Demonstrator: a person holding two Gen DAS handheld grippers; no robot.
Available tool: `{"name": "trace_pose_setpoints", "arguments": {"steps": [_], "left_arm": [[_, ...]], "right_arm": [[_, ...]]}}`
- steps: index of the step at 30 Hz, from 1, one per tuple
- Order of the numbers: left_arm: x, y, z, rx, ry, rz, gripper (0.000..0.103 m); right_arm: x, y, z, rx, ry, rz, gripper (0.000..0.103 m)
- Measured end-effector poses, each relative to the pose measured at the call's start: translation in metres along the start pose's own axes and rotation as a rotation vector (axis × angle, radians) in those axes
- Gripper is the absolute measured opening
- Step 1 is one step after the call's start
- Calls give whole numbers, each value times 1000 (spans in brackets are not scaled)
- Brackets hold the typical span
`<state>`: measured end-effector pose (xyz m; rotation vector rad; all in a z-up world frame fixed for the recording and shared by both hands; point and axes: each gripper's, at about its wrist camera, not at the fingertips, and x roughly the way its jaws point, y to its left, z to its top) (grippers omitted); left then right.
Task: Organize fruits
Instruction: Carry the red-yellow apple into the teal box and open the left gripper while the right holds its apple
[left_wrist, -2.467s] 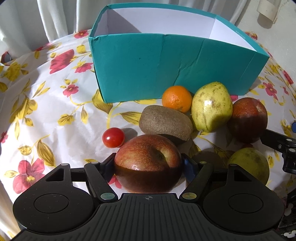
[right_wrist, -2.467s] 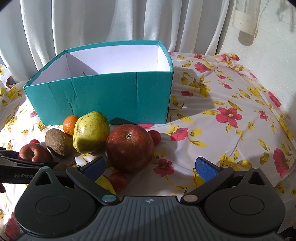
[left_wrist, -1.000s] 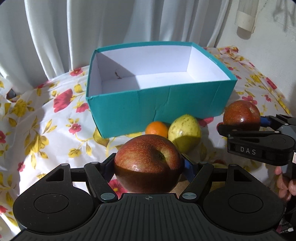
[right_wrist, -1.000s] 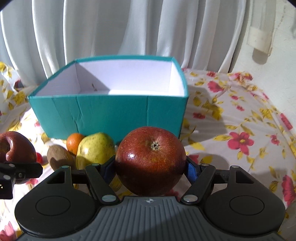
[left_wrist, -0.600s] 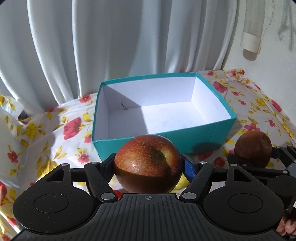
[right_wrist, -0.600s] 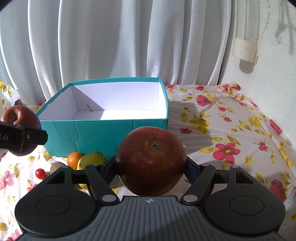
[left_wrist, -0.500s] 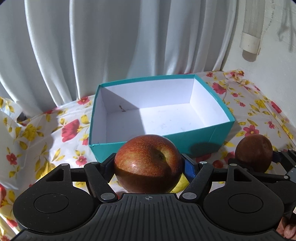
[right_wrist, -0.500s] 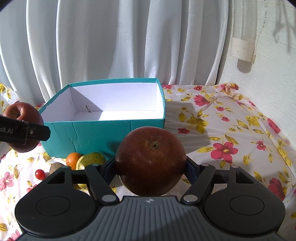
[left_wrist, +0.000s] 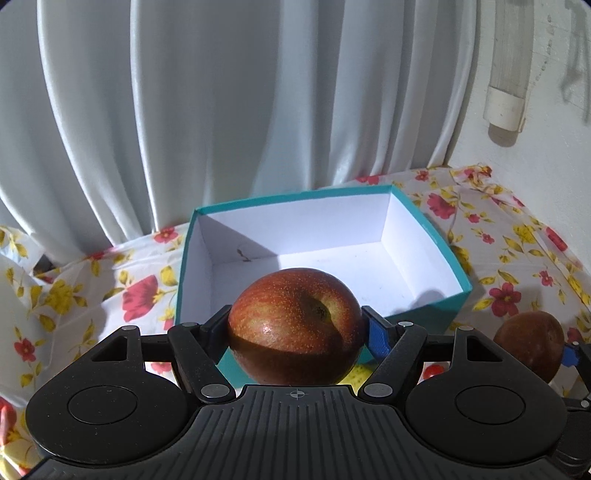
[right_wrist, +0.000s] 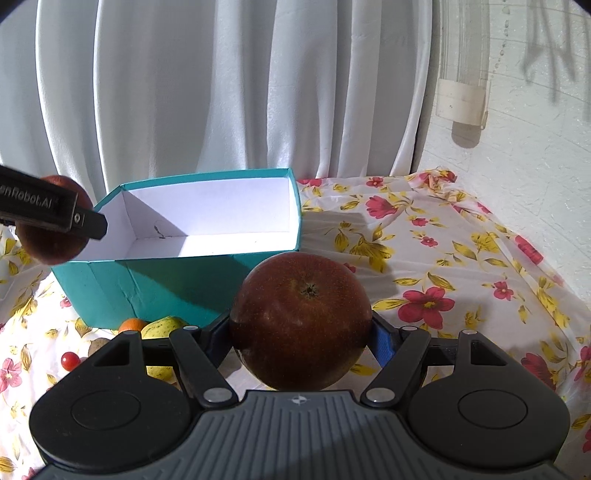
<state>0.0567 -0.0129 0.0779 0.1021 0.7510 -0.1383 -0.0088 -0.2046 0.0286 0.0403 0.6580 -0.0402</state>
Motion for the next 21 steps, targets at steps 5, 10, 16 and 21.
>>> {"name": "trace_pose_setpoints", "arguments": {"steps": [5, 10, 16, 21], "left_arm": [[11, 3, 13, -15, -18, 5, 77], [43, 7, 21, -27, -4, 43, 77], [91, 16, 20, -55, 53, 70, 77], [127, 19, 12, -58, 135, 68, 77]], "right_arm": [[-3, -1, 3, 9, -14, -11, 73], [-6, 0, 6, 11, -24, -21, 73], [-11, 0, 6, 7, -33, -33, 73], [-12, 0, 4, 18, -32, -51, 73]]}}
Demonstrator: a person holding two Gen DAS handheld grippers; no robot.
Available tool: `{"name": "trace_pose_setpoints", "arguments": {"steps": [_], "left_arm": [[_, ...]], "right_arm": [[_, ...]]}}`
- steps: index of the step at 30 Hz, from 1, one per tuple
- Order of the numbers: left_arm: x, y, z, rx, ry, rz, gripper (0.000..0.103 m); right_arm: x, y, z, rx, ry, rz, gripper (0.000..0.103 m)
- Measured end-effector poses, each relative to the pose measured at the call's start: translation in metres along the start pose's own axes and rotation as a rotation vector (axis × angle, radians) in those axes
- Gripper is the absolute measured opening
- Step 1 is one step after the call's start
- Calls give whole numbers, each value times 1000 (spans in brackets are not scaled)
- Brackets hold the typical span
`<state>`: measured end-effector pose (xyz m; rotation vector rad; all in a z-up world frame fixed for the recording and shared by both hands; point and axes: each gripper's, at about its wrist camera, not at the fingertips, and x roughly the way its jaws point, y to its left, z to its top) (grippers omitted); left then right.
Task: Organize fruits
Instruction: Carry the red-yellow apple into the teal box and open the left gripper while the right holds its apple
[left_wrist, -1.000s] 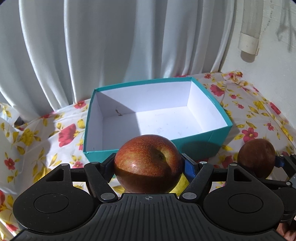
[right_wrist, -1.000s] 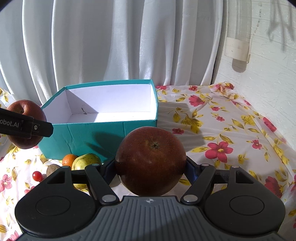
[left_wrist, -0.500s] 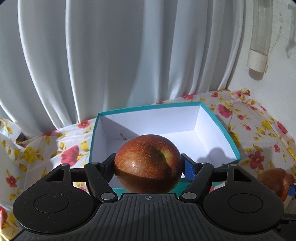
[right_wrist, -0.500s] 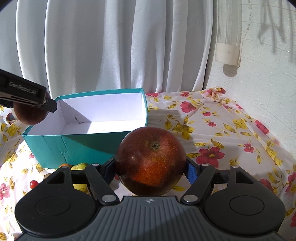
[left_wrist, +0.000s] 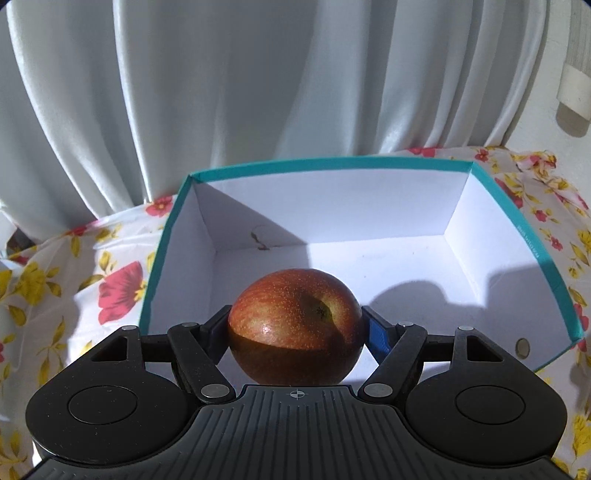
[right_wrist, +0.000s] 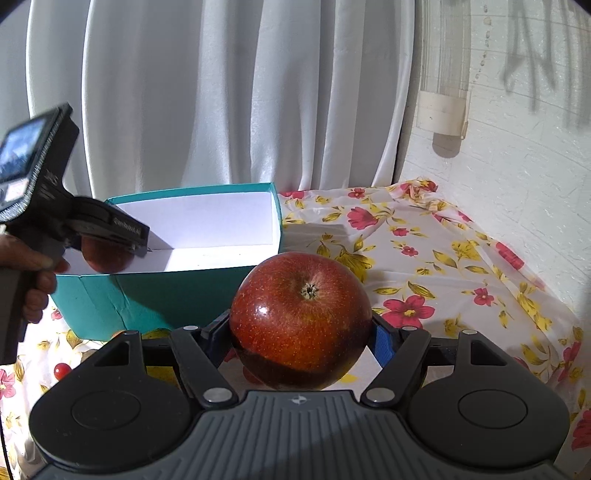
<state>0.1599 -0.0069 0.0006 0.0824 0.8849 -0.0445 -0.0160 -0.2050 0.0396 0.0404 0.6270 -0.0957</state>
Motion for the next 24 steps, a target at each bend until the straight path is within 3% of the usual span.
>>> {"name": "trace_pose_setpoints", "arguments": {"steps": [8, 17, 21, 23, 24], "left_arm": [[34, -8, -9, 32, 101, 13, 77], [40, -6, -7, 18, 156, -29, 77], [31, -10, -6, 51, 102, 2, 82], [25, -11, -5, 57, 83, 0, 94], [21, -11, -6, 60, 74, -4, 94]], "right_arm": [[-1, 2, 1, 0, -4, -19, 73], [-1, 3, 5, 6, -12, -33, 73], [0, 3, 6, 8, -16, -37, 73], [-1, 4, 6, 9, -17, -38, 73], [-1, 4, 6, 10, -17, -39, 73]]}}
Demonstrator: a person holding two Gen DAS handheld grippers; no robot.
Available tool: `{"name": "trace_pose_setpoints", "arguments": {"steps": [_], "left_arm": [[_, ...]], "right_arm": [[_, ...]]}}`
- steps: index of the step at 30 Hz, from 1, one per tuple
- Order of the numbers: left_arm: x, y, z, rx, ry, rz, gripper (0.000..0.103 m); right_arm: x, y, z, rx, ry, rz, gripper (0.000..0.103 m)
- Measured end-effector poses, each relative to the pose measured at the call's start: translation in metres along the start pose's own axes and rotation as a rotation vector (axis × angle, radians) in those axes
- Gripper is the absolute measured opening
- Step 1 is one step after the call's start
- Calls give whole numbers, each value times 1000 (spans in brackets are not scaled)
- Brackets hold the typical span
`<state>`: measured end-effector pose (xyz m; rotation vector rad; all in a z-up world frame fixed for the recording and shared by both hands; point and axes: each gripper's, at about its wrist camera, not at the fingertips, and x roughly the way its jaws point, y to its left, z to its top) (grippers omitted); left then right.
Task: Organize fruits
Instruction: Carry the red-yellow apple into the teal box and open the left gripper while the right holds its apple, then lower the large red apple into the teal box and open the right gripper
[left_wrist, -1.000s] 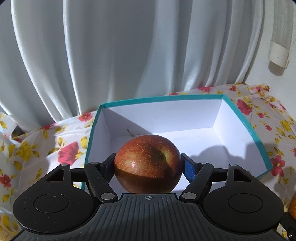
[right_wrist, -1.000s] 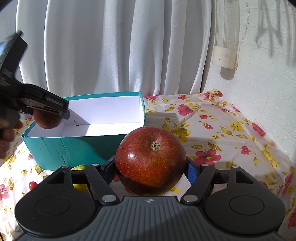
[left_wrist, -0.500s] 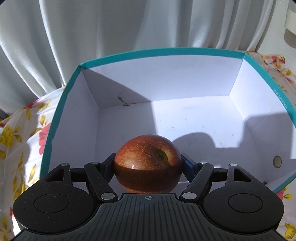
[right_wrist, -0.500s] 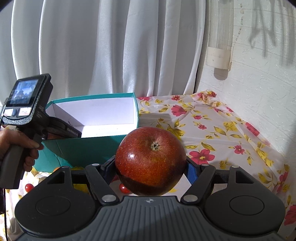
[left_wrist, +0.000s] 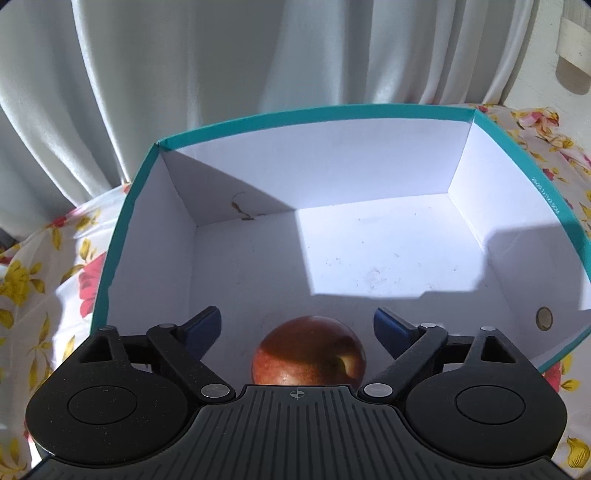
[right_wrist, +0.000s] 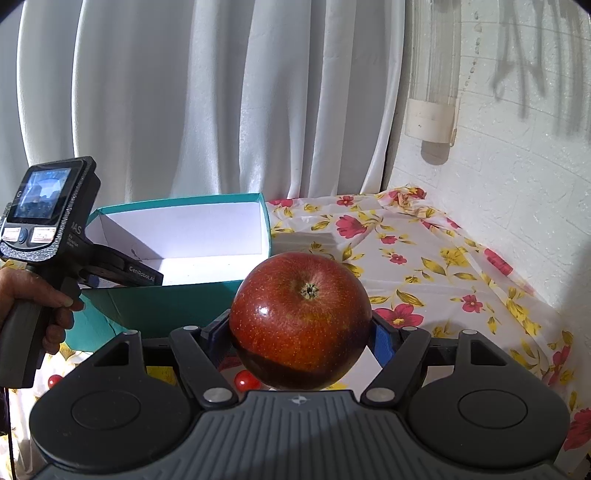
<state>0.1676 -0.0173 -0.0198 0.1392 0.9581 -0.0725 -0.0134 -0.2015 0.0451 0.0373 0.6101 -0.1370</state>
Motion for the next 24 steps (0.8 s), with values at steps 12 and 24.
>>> {"name": "trace_pose_setpoints", "arguments": {"steps": [12, 24], "left_arm": [[-87, 12, -31, -66, -114, -34, 102], [-102, 24, -43, -101, -111, -14, 102]], "right_arm": [[1, 0, 5, 9, -17, 9, 73], [12, 10, 17, -16, -42, 56, 73]]}}
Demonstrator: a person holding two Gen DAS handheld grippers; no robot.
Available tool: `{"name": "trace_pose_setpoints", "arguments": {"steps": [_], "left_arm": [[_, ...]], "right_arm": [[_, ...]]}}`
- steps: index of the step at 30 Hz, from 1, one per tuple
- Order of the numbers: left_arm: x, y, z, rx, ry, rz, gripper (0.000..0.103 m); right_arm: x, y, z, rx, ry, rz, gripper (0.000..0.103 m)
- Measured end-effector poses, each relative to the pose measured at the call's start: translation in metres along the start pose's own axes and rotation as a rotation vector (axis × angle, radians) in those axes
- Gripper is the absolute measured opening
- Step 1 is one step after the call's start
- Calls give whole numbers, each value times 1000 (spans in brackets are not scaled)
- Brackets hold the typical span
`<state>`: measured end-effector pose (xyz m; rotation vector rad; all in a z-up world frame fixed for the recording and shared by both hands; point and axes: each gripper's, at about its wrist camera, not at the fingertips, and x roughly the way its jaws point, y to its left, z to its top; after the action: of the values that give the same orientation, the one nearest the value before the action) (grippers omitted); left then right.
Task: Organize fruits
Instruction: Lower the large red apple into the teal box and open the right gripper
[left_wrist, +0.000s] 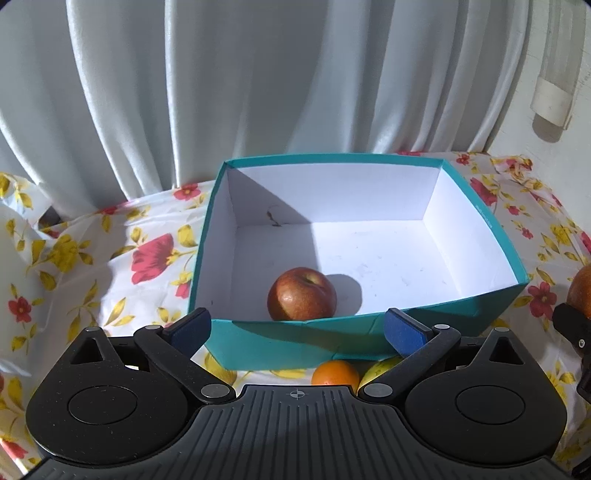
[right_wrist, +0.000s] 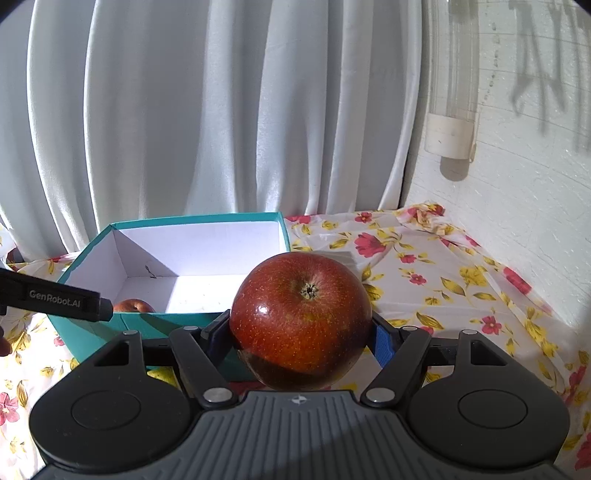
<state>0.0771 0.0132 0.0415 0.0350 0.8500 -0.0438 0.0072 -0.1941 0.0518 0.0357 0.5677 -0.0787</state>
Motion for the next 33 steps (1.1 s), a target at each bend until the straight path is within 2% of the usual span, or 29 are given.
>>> {"name": "trace_pose_setpoints", "arguments": {"steps": [13, 18, 29, 33], "left_arm": [[-5, 29, -1, -92, -3, 35, 102], [-2, 31, -3, -92, -1, 51, 102], [7, 34, -5, -86, 28, 77, 102], [8, 34, -6, -86, 31, 79, 102]], "right_arm": [[43, 24, 16, -69, -28, 45, 73], [61, 32, 17, -92, -64, 60, 73], [97, 36, 5, -106, -52, 49, 73], [100, 43, 1, -153, -64, 28, 73]]}}
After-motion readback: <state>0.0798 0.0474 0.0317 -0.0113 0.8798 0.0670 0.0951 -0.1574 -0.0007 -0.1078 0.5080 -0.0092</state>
